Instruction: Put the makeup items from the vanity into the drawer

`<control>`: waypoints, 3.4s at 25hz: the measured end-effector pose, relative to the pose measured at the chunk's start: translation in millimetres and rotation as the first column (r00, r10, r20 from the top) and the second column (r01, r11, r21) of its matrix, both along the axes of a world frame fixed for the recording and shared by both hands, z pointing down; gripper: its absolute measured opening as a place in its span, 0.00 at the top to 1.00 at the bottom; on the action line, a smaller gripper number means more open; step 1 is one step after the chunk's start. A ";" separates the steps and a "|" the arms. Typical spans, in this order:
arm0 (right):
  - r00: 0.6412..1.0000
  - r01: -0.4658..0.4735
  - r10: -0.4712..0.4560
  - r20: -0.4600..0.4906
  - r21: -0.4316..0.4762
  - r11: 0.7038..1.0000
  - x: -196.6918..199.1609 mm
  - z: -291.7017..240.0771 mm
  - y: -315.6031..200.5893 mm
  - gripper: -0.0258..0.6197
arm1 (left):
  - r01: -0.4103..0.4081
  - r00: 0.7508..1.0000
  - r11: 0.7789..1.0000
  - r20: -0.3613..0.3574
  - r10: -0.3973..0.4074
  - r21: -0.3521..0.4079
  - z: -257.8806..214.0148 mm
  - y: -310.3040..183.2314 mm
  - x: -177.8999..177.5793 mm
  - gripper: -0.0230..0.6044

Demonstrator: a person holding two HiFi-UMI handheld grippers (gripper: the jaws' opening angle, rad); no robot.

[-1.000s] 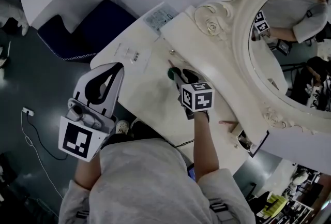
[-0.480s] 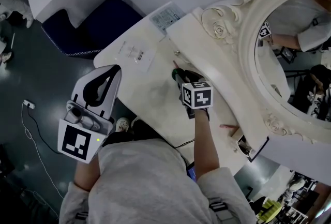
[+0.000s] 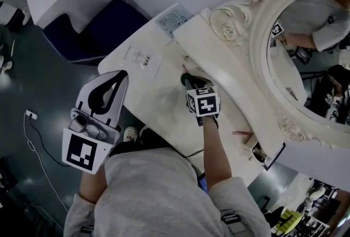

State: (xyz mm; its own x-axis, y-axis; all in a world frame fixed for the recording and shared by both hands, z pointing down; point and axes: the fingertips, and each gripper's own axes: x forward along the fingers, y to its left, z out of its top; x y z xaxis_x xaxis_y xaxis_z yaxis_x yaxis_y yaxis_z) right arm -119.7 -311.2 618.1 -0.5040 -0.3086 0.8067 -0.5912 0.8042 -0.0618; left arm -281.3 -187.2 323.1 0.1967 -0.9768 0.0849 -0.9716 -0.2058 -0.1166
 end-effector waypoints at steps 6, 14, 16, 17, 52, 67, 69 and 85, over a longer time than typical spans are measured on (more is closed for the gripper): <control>1.000 -0.001 0.001 0.015 0.034 0.999 -3.4 -12.3 4.8 0.86 | 0.002 1.000 1.000 -0.006 -0.002 0.005 -0.9 3.1 -4.3 0.95; 0.998 -0.029 0.028 0.048 0.027 0.999 -2.9 -18.3 17.2 0.85 | -0.023 1.000 1.000 -0.011 0.023 0.021 -5.0 7.9 -3.3 0.95; 0.998 -0.037 0.035 0.049 0.031 0.999 -0.7 -17.4 19.5 0.85 | -0.030 1.000 0.999 -0.009 0.030 0.022 -6.0 9.6 -2.7 0.95; 0.998 -0.043 0.041 0.050 0.031 0.999 0.3 -17.1 20.4 0.84 | -0.032 0.999 0.999 -0.010 0.032 0.024 -6.6 10.6 -2.7 0.95; 0.957 -0.190 0.152 0.249 0.134 0.973 1.9 -90.1 43.8 0.89 | -0.105 0.994 0.993 -0.003 0.105 0.049 -14.9 32.4 4.8 0.95; 0.892 -0.298 0.188 0.412 0.221 0.929 7.0 -156.0 75.5 0.89 | -0.197 0.980 0.980 -0.027 0.199 0.038 -13.4 38.1 15.1 0.95; 0.880 -0.312 0.187 0.436 0.236 0.920 8.6 -166.8 80.3 0.89 | -0.212 0.977 0.977 -0.029 0.213 0.036 -13.5 38.9 18.2 0.95; 0.765 -0.416 0.119 0.633 0.344 0.842 12.8 -263.2 121.0 0.89 | -0.314 0.944 0.942 -0.070 0.323 0.119 -29.6 42.7 41.1 0.95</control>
State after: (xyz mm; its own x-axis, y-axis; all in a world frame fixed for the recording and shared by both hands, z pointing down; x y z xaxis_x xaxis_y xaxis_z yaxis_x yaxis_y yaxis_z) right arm -106.9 -190.2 354.8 -0.6538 -0.7446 0.1344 -0.7564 0.6389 -0.1402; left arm -240.3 -144.5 293.4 0.5010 -0.8642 -0.0457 -0.8645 -0.4974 -0.0718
